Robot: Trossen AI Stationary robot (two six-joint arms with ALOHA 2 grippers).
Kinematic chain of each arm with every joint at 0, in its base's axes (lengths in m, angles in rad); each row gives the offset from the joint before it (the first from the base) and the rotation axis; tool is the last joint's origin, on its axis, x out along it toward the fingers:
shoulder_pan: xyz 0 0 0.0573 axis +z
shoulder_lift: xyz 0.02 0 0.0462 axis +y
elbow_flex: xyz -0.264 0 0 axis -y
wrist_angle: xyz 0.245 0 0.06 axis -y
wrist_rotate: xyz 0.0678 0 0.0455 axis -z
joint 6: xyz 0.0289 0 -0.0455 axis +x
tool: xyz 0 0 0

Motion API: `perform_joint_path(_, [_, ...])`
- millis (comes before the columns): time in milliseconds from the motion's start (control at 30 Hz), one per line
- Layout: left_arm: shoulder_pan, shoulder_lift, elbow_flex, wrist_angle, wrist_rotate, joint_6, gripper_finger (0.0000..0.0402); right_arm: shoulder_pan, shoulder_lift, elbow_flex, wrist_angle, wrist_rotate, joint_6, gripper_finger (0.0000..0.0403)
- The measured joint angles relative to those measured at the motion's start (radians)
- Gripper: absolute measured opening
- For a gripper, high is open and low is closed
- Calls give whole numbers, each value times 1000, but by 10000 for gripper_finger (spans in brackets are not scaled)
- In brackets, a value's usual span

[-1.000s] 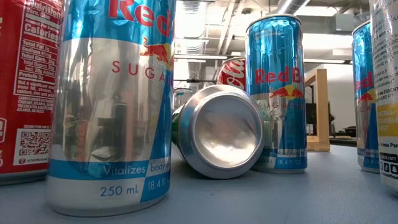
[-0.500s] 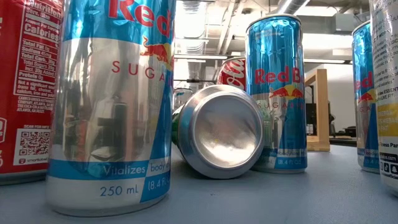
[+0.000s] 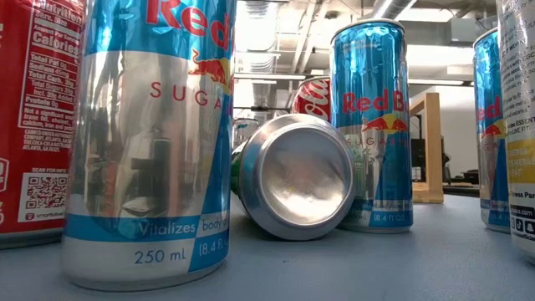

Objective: Place canned beverage on shelf
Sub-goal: Put the white blue soda can on the shelf aligned with the other white blue soda can

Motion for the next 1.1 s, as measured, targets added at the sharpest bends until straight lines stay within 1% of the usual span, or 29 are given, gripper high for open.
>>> perform_joint_path(267, [0, 0, 0, 0, 0, 0, 341, -18, -13, -2, -12, 0, 10, 240])
perform_joint_path(367, [0, 0, 0, 0, 2, 0, 341, -31, -38, 11, -36, 29, 21, 240])
perform_joint_path(567, [0, 0, 0, 0, 35, 0, 341, -85, -113, 58, -192, 56, 46, 241])
perform_joint_path(667, [0, 0, 0, 0, 35, 11, 341, -148, -150, 68, -254, 69, 33, 241])
perform_joint_path(800, [0, 0, 0, 0, 35, 13, 341, -271, -174, 69, -271, 76, -34, 242])
perform_joint_path(867, [0, 0, 0, 0, 35, 11, 341, -335, -180, 69, -259, 73, -88, 243])
perform_joint_path(1000, [0, 0, 0, 0, 35, 11, 341, -454, -179, 72, -235, 19, -230, 243])
perform_joint_path(1100, [0, 0, 0, 0, 35, 10, 341, -528, -162, 98, -197, -8, -334, 243])
